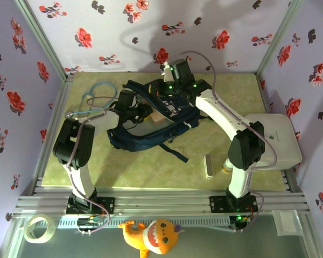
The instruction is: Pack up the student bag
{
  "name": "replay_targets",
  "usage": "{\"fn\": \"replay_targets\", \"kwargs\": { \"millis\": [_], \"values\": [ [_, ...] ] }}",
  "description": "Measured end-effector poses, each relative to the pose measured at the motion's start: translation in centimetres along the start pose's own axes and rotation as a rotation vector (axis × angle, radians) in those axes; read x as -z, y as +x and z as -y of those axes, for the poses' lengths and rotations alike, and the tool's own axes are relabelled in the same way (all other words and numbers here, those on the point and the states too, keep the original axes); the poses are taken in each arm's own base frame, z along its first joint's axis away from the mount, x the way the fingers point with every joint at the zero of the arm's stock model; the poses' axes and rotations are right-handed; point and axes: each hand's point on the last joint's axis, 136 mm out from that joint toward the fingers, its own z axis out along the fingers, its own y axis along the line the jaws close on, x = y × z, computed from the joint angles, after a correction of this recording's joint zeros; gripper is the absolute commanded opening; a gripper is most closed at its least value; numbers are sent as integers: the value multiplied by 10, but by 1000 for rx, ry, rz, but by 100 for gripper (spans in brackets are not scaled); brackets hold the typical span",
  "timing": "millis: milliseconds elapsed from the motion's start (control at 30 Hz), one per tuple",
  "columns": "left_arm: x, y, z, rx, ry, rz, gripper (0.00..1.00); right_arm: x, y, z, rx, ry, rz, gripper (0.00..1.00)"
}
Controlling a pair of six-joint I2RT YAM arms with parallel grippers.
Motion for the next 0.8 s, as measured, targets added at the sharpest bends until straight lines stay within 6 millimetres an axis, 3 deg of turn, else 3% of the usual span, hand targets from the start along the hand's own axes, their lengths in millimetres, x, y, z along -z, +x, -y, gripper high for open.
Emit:
{"fn": "replay_targets", "kwargs": {
  "millis": [233,400,600,800],
  "values": [
    [-22,-10,12,56,68,-9,35,3,0,4,-1,5,15,0],
    [-14,-8,7,73,58,-1,44,5,0,8,-17,4,27,0],
    [45,6,-13,104,7,30,56,10,-6,14,-33,5,52,0],
    [111,-4,-33,85,-50,104,65,8,-4,14,-40,-9,47,0]
  ]
}}
